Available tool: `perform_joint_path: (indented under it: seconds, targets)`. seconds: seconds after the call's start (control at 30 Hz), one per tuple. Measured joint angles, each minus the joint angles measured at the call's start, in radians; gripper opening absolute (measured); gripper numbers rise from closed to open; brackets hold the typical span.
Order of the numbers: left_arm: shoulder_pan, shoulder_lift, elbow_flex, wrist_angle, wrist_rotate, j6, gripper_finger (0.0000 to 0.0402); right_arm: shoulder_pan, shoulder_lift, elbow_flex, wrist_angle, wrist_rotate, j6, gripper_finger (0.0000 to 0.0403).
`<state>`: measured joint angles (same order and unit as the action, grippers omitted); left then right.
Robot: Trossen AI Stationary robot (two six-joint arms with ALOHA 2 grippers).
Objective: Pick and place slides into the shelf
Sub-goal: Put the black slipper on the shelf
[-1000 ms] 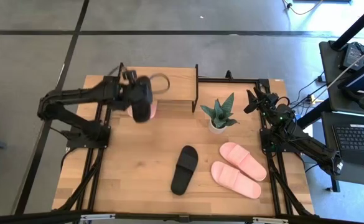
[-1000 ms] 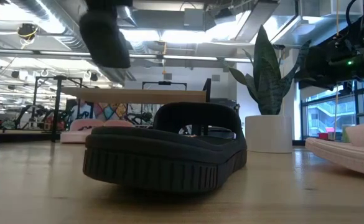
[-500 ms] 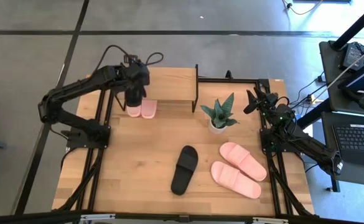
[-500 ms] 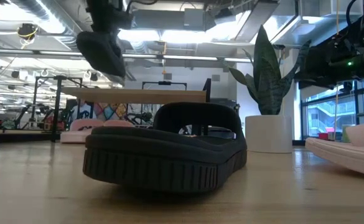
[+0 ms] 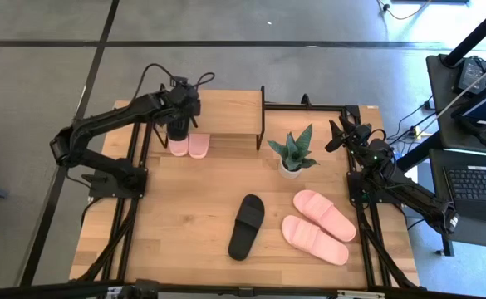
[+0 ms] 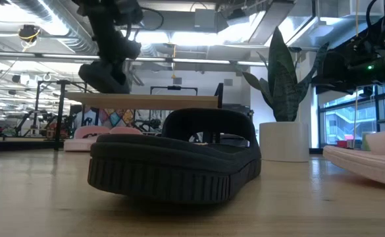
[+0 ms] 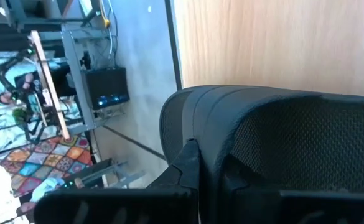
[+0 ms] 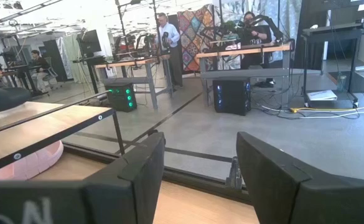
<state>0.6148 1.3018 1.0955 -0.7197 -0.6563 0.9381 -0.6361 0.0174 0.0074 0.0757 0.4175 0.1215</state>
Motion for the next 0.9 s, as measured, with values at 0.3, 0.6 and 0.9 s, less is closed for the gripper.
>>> perform_joint_path:
  seconds: [0.3, 0.6, 0.9]
  targets:
    - [0.062, -0.024, -0.003, 0.008, 0.062, -0.009, 0.0002, 0.000, 0.000, 0.000, 0.000, 0.001, 0.002, 0.0200]
    - [0.095, -0.026, -0.003, 0.018, 0.091, -0.006, 0.0002, 0.000, 0.000, 0.000, 0.000, 0.001, 0.000, 0.0200]
    - [0.100, -0.044, -0.079, 0.101, 0.077, 0.012, 0.0002, 0.000, 0.000, 0.000, 0.000, 0.005, 0.001, 0.0200]
